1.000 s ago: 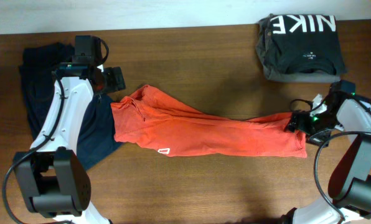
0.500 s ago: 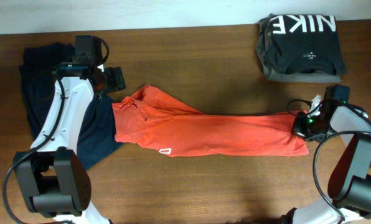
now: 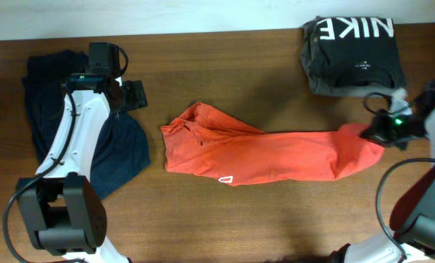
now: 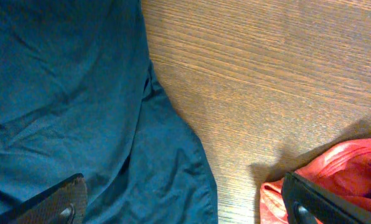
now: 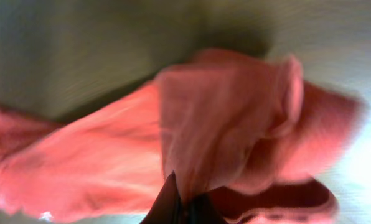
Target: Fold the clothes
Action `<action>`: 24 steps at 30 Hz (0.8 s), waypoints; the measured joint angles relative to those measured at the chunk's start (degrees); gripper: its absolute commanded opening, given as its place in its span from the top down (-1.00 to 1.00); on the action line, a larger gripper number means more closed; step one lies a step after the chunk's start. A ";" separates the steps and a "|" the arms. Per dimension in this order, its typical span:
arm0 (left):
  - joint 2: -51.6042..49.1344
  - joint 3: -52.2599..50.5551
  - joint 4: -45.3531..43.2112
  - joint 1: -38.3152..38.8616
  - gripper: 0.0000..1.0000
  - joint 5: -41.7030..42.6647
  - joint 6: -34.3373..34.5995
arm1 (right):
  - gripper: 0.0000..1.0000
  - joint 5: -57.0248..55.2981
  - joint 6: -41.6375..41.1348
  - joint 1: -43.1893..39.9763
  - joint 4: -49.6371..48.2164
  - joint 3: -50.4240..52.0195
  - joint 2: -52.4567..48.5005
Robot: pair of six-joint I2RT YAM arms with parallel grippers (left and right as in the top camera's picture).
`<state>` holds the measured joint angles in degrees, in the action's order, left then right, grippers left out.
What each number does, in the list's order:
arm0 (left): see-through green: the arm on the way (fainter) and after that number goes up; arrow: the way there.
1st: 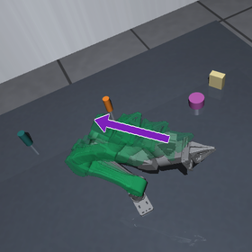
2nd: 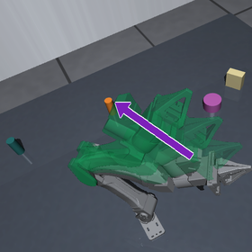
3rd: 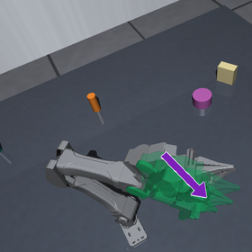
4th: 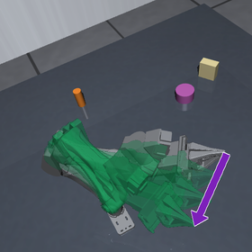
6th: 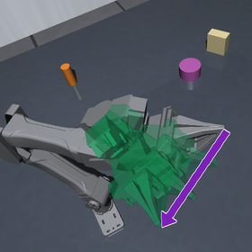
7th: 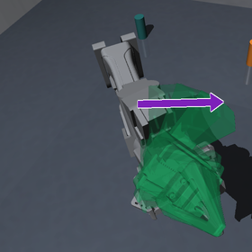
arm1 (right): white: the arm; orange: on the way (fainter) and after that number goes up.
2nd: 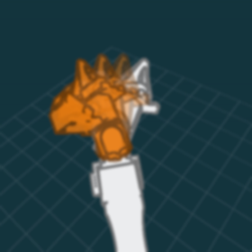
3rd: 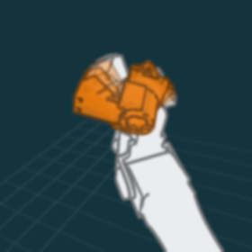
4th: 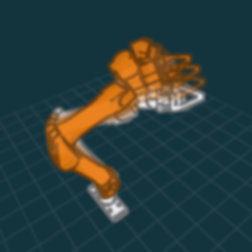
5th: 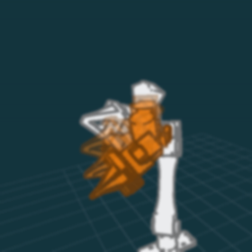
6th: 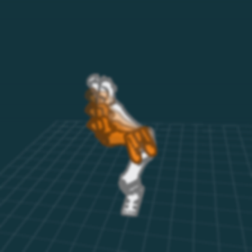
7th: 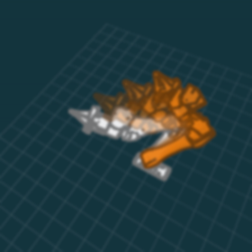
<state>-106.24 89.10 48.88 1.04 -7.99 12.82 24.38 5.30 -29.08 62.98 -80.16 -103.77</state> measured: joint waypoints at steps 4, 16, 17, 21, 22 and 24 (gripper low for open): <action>0.00 0.00 0.00 0.00 -0.98 0.00 0.00 | 0.92 1.73 1.55 10.08 3.04 -0.46 0.00; 0.00 0.00 0.13 0.00 -0.99 0.02 0.00 | 0.92 2.54 -5.03 31.89 -4.66 -0.48 -0.07; 0.00 0.00 0.17 0.00 -0.98 0.00 0.00 | 0.92 2.56 -6.05 33.44 -5.46 -0.50 -0.28; 0.00 0.00 0.17 0.00 -0.98 0.02 0.00 | 0.92 2.54 -7.74 37.16 -6.10 -0.52 -1.64; 0.00 0.00 0.17 0.00 -0.98 0.00 0.00 | 0.89 2.54 -7.98 38.01 -6.08 -0.52 -2.01; 0.00 0.00 0.17 0.00 -0.98 0.02 0.00 | 0.47 2.51 -8.33 39.69 -6.05 -0.52 -2.45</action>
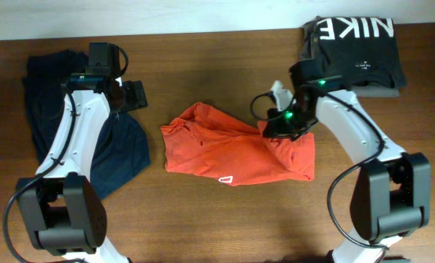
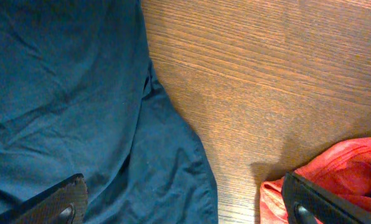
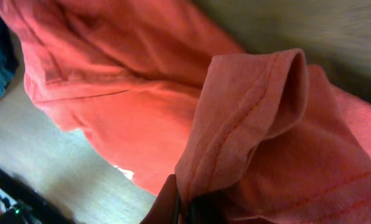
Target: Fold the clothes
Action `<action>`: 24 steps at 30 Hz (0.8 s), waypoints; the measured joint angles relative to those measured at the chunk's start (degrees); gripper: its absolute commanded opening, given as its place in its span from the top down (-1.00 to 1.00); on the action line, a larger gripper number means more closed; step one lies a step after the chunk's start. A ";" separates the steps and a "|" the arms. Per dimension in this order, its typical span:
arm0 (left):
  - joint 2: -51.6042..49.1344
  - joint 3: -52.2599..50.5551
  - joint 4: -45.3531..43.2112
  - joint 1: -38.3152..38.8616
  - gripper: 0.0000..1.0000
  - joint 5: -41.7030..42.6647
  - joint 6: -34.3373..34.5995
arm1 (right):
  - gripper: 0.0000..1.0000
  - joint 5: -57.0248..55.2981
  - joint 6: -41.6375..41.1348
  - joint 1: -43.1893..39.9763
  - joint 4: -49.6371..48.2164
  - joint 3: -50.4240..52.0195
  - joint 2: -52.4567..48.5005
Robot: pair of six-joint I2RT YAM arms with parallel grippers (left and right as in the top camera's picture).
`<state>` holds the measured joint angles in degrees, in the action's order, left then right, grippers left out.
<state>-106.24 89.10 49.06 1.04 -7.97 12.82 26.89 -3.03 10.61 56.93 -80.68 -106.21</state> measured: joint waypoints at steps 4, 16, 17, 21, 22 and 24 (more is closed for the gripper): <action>0.00 0.00 0.00 0.00 -0.98 0.50 0.00 | -0.30 0.42 -0.57 2.47 0.76 -0.02 -0.04; -3.45 -0.02 4.74 0.00 -0.98 15.30 -8.50 | -0.61 -7.19 1.73 2.27 15.74 -19.85 -0.59; -5.03 -0.02 4.83 0.00 -0.98 18.18 -10.23 | -0.61 -7.91 1.79 1.84 16.17 -20.57 -0.57; -12.22 -0.72 5.84 0.02 -0.98 30.25 -16.92 | -0.61 -9.77 1.81 -1.95 18.16 -20.90 -0.59; -13.25 -0.79 6.36 0.00 -0.98 32.09 -18.03 | -0.61 -10.01 1.81 -2.58 18.47 -20.90 -0.59; -15.08 -0.94 7.61 0.02 -0.98 36.22 -20.94 | -0.61 -10.43 1.79 -4.74 19.06 -20.90 -0.59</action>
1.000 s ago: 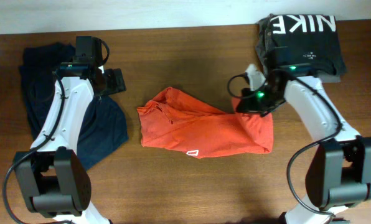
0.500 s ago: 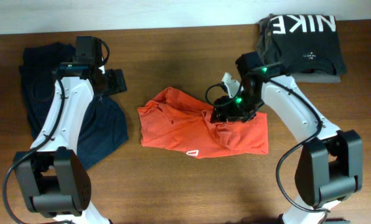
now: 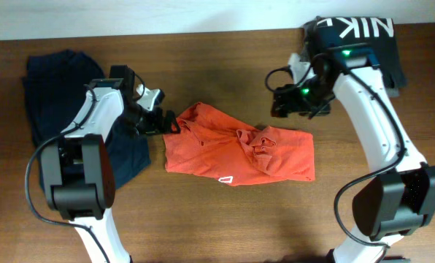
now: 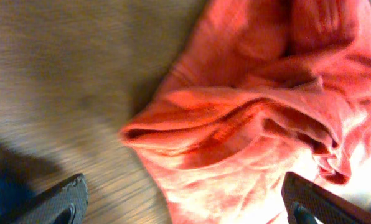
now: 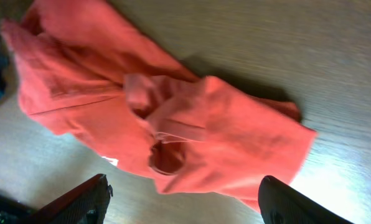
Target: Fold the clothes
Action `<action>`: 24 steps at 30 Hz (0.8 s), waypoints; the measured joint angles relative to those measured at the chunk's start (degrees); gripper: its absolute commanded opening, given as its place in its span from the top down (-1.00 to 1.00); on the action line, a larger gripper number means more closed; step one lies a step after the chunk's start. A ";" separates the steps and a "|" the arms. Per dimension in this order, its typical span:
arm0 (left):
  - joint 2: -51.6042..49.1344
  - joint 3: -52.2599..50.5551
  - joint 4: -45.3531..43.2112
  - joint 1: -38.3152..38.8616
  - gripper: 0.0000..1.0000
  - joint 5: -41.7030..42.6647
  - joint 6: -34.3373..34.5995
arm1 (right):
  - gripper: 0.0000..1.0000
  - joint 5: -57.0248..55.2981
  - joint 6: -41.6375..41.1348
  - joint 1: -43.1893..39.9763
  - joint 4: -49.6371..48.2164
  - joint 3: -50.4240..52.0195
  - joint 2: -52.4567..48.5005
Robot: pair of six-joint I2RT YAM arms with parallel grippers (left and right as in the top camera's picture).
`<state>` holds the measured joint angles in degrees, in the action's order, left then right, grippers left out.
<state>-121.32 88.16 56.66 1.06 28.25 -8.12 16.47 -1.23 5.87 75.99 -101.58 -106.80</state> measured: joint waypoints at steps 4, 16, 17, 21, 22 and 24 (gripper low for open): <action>-2.47 0.02 0.61 0.22 -0.98 6.58 -4.26 | -0.61 -0.44 0.20 -3.08 0.15 0.00 0.00; -8.44 0.59 -4.09 6.58 0.99 14.60 -3.41 | -0.62 -1.03 1.70 -5.42 0.31 0.00 0.00; -8.44 0.59 -4.07 6.47 0.99 14.60 -2.71 | -0.62 -1.05 1.73 -5.42 0.31 0.00 0.00; -8.09 0.66 -3.52 4.74 0.99 14.19 -1.22 | -0.45 -1.05 1.70 -5.27 0.59 0.52 0.02; -7.80 0.66 -3.52 4.11 0.99 13.55 -1.03 | -0.35 -1.05 1.68 -5.20 0.55 0.92 0.02; -6.43 0.66 -3.52 2.16 0.99 11.39 -0.83 | 0.56 -1.01 1.38 -4.87 -0.42 3.23 0.04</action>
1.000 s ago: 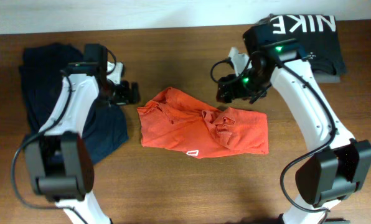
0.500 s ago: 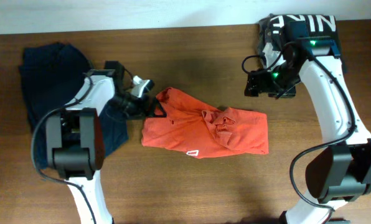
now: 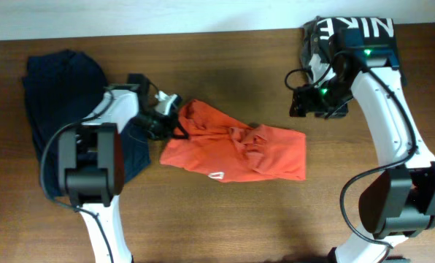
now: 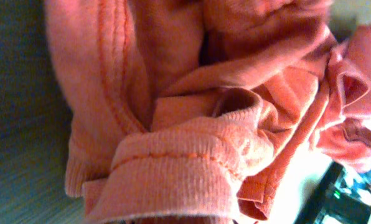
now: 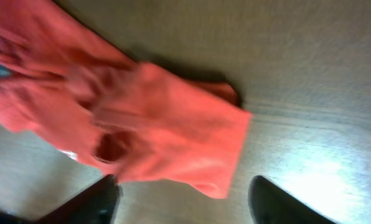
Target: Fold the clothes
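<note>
An orange-red shirt (image 3: 236,152) lies folded over and rumpled in the middle of the table. My left gripper (image 3: 172,117) sits at the shirt's upper left edge. Ribbed orange hem (image 4: 192,168) fills the left wrist view and covers the fingers, so the gripper appears shut on that edge. My right gripper (image 3: 306,102) hovers open above and to the right of the shirt's right end (image 5: 192,143). Its dark fingers (image 5: 97,202) stand wide apart with nothing between them.
A dark navy garment (image 3: 49,91) lies spread at the far left, partly under the left arm. A folded black Nike shirt (image 3: 356,44) sits at the back right corner, just behind the right arm. Brown wooden table (image 3: 225,219) shows in front.
My left gripper, then open at the shirt's left edge, is now buried in the hem and shut on it. The shirt has shifted slightly left. The right gripper moved a little right, still open.
First my right gripper held the shirt's right end stretched far right while the left hung open over the navy garment. Then that end was at the shirt's middle. Then the right was open above it and the left at the shirt's left edge, now gripped.
</note>
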Action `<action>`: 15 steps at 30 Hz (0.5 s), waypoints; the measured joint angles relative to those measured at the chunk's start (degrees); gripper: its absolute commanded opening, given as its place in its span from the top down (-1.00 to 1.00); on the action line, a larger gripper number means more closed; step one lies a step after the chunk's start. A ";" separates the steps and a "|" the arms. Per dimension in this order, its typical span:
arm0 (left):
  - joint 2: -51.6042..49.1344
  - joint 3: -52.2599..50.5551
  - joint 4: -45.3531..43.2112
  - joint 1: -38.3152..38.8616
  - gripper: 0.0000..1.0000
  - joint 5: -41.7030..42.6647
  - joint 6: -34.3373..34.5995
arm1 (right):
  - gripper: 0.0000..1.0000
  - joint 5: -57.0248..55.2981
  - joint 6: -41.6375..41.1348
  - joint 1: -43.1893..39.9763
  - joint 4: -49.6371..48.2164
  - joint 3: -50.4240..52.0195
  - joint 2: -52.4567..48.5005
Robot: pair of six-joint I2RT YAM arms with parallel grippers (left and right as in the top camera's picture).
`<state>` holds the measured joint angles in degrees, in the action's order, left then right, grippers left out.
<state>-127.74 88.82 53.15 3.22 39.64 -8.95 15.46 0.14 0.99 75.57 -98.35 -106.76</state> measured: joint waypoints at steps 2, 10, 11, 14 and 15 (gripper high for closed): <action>2.23 0.00 0.26 -1.68 0.99 -2.05 0.07 | 0.85 0.61 -0.55 0.52 -1.97 3.15 -0.02; 11.19 0.02 0.52 -2.62 0.99 -7.28 0.24 | 0.92 16.33 -2.82 0.98 -23.04 23.82 -0.22; 11.19 0.02 0.57 -2.60 0.99 -7.45 0.24 | 0.92 17.90 -3.21 0.98 -25.16 25.97 -0.28; 11.13 0.00 0.59 -2.60 0.99 -7.98 0.24 | 0.92 20.94 -4.31 0.98 -30.29 30.95 -0.28; 11.13 0.00 0.66 -2.60 0.99 -8.02 0.24 | 0.92 22.12 -5.14 0.98 -33.03 33.81 -0.26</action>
<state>-116.62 88.82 53.80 0.62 31.62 -8.71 37.58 -4.99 1.98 42.54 -64.53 -107.02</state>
